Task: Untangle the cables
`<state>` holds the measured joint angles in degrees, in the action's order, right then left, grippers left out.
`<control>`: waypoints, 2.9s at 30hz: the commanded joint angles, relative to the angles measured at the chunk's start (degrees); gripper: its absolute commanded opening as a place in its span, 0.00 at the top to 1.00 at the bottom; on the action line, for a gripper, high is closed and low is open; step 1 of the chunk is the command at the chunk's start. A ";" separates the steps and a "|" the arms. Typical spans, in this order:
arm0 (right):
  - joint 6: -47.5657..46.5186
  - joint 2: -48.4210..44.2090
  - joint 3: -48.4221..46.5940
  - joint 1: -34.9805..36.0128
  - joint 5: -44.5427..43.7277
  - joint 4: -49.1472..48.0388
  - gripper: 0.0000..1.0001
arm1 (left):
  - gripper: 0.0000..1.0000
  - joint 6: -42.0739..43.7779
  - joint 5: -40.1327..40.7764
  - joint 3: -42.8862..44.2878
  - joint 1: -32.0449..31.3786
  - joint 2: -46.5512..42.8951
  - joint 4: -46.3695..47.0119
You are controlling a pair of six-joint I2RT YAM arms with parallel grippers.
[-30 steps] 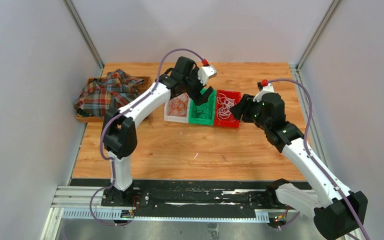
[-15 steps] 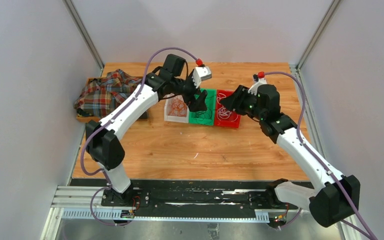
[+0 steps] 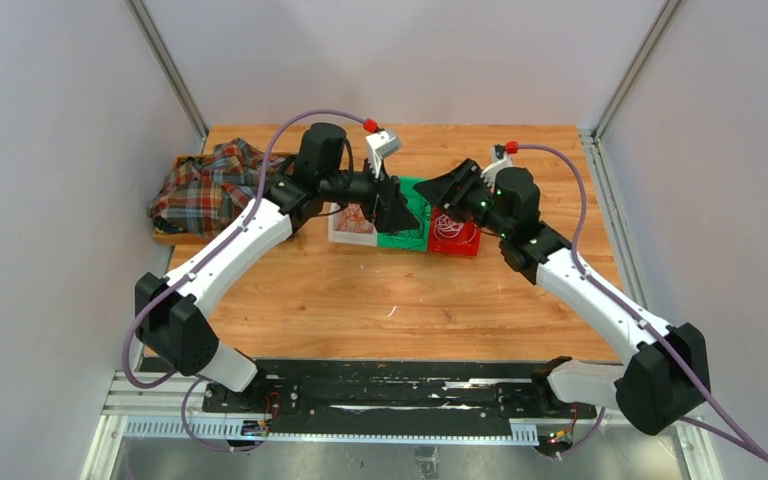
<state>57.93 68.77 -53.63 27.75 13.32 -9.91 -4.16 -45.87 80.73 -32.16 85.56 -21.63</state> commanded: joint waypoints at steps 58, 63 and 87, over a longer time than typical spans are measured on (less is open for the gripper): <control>-6.45 -19.06 11.01 -8.87 -7.08 11.51 0.33 | 0.46 8.44 27.89 8.90 4.24 16.98 3.05; -9.52 -19.29 9.74 -10.05 -9.16 14.47 0.31 | 0.29 8.86 22.87 9.11 4.21 14.54 0.12; -50.95 -21.90 29.68 -11.97 -54.39 -6.58 0.13 | 0.02 14.80 26.67 -36.89 36.73 -20.38 22.36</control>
<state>13.37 45.67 -28.10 18.15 -37.04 -4.19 10.57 -20.23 55.09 3.36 67.68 -14.24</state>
